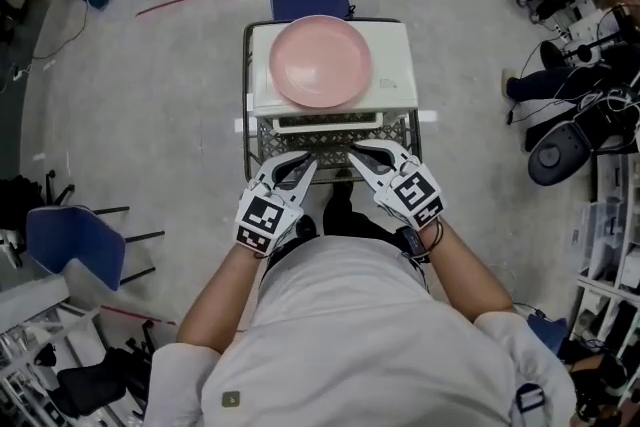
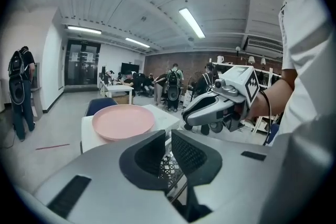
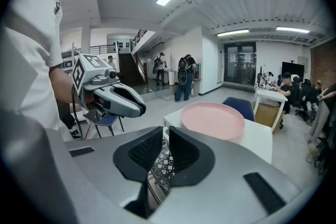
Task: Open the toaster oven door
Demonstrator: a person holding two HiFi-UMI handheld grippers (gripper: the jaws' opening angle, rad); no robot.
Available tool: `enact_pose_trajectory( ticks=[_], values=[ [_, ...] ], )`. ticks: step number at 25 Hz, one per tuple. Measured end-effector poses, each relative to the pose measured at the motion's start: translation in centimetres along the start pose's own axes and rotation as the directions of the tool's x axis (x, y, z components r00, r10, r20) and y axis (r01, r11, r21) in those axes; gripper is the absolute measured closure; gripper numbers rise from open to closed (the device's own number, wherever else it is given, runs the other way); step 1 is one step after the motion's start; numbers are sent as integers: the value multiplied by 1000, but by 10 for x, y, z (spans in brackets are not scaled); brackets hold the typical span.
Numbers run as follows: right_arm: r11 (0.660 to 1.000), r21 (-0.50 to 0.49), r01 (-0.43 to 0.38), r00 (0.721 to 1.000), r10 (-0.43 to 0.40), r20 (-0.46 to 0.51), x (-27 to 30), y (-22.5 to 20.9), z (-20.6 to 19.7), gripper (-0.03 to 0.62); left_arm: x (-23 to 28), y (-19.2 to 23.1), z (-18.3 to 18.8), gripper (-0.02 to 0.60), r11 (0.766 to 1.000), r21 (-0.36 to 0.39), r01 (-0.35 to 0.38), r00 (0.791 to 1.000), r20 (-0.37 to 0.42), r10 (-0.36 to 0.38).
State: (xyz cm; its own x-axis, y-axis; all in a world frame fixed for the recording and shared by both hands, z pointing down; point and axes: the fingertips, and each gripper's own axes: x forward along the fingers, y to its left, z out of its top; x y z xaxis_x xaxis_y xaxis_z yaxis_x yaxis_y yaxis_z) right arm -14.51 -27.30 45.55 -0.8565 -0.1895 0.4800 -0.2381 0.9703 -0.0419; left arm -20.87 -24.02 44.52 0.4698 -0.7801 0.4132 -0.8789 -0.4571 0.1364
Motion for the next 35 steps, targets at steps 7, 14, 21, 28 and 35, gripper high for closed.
enact_pose_trajectory(
  ticks=[7, 14, 21, 28, 35],
  values=[
    [995, -20, -97, 987, 94, -130, 39, -18, -31, 495, 31, 37, -36, 469, 999, 41, 0, 987, -158, 6],
    [984, -69, -163, 956, 140, -257, 60, -43, -68, 449, 67, 57, -68, 423, 998, 49, 32, 955, -297, -16],
    [953, -222, -206, 926, 117, -358, 79, -53, -92, 448, 87, 72, -93, 402, 988, 139, 73, 904, -428, -7],
    [914, -317, -255, 899, 104, -425, 93, -59, -112, 448, 101, 79, -118, 402, 930, 327, 167, 827, -561, 49],
    [883, -380, -276, 886, 80, -458, 99, -63, -120, 460, 111, 81, -135, 438, 850, 466, 245, 767, -630, 125]
  ],
)
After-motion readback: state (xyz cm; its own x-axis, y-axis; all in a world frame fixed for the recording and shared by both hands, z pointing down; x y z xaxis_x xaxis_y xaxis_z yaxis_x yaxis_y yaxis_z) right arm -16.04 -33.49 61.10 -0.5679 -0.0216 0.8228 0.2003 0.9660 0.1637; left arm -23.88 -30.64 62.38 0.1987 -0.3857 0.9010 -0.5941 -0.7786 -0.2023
